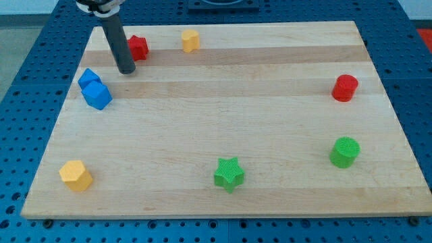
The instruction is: Push the red star diagonal to the green star
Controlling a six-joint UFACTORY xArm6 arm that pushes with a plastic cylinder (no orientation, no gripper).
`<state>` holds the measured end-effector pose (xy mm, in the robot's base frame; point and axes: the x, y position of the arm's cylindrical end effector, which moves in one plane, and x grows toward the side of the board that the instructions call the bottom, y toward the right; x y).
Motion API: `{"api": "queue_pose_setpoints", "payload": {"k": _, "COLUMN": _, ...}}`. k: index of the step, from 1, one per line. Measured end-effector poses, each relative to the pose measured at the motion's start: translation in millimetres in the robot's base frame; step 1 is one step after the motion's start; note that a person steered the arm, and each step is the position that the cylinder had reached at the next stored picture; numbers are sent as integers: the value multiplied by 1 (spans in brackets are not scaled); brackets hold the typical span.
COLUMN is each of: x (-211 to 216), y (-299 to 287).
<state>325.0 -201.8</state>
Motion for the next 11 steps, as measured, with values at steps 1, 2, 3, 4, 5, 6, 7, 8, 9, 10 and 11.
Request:
{"api": "queue_pose_setpoints", "payload": {"k": 1, "x": -10, "y": -15}}
{"api": "queue_pose_setpoints", "payload": {"k": 2, "x": -16, "y": -32}}
{"api": "queue_pose_setpoints", "payload": {"k": 3, "x": -35, "y": -50}}
{"api": "queue_pose_setpoints", "payload": {"k": 4, "x": -74, "y": -33}}
{"api": "queue_pose_setpoints", "payload": {"k": 5, "x": -69, "y": -7}}
{"api": "queue_pose_setpoints", "payload": {"k": 6, "x": -60, "y": -7}}
{"api": "queue_pose_setpoints", "payload": {"k": 7, "x": -33, "y": 25}}
{"api": "queue_pose_setpoints", "payload": {"k": 8, "x": -6, "y": 93}}
{"api": "queue_pose_setpoints", "payload": {"k": 9, "x": 21, "y": 157}}
{"api": "queue_pose_setpoints", "payload": {"k": 10, "x": 48, "y": 212}}
{"api": "queue_pose_setpoints", "payload": {"k": 11, "x": 61, "y": 253}}
